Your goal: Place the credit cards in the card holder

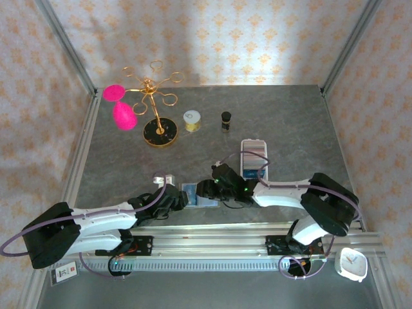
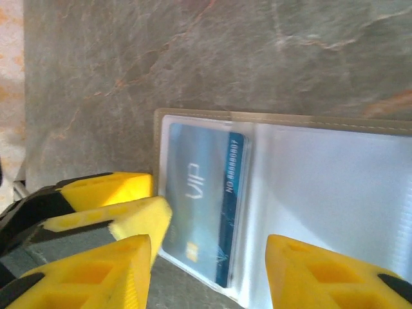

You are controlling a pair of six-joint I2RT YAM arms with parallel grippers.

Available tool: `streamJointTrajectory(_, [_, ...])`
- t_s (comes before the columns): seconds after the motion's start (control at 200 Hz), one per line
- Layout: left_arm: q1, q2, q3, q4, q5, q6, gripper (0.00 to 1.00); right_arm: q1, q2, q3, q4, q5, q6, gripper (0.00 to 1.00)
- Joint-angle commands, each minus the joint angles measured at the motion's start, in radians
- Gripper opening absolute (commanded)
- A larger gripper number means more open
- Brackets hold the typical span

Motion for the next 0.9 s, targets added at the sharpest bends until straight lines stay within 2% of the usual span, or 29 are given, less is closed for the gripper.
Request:
streamJointTrajectory(0.0, [-0.004, 0.018, -0.031, -0.022, 0.064, -0.002, 0.38, 0.018, -0.033, -0.022, -0.093, 0.097, 0.021, 0.5])
streamJointTrajectory(0.23, [-0.004, 0.036, -0.031, -0.032, 0.062, 0.001, 0.31, 0.051, -0.014, -0.026, -0.139, 0.147, 0.038, 0.5])
streamJointTrajectory(0.49, [-0.004, 0.041, -0.03, -0.025, 0.066, -0.003, 0.27, 0.083, 0.05, -0.011, -0.115, 0.139, 0.046, 0.5])
streamJointTrajectory(0.896, [-0.004, 0.04, -0.048, -0.007, 0.064, -0.016, 0.23, 0.087, 0.071, 0.029, -0.023, 0.101, 0.071, 0.52])
